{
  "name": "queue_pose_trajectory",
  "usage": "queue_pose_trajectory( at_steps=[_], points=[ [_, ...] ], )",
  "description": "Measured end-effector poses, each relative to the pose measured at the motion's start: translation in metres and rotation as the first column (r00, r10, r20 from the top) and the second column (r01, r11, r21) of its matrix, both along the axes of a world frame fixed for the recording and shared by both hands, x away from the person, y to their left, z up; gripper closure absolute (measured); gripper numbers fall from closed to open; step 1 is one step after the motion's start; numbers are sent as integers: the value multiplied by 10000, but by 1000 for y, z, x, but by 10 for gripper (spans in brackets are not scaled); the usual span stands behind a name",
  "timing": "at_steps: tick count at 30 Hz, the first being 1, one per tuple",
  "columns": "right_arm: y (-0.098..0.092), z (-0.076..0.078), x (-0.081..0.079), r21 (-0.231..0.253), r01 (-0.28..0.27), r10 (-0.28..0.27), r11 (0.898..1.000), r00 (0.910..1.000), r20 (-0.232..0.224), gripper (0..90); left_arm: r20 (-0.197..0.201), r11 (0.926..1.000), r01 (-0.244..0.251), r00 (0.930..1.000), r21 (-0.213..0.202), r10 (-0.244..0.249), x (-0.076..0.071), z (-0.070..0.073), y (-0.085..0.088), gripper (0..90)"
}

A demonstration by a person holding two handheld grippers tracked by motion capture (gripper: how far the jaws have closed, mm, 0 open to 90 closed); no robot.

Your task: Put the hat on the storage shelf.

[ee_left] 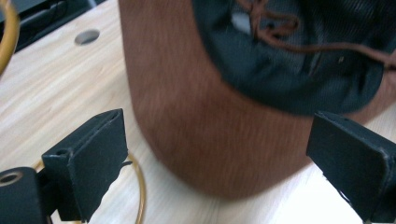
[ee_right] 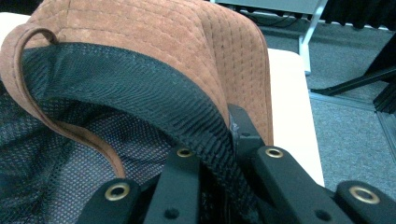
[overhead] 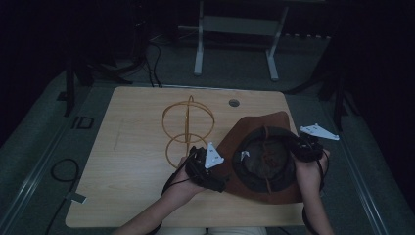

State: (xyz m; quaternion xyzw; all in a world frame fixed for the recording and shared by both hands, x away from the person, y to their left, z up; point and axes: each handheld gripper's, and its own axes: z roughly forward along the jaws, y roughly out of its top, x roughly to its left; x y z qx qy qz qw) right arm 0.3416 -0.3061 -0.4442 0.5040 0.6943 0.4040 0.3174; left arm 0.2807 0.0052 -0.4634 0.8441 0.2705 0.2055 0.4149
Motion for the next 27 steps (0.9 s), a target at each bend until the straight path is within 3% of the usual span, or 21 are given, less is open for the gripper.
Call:
queue_pose_trajectory(
  at_steps=[8,13,27],
  points=[
    [1,3,-1,-20,-24,24,10000,9999,112,842,252,9999,162,9996,-37,-161,19,18,-25,59],
    [1,5,-3,22,-65,64,10000,9998,194,842,428,9985,364,9984,412,-382,28,21,-42,59],
    [4,11,-12,144,-152,145,9998,9989,438,841,554,9976,-450,9976,535,420,60,23,-65,74]
  ],
)
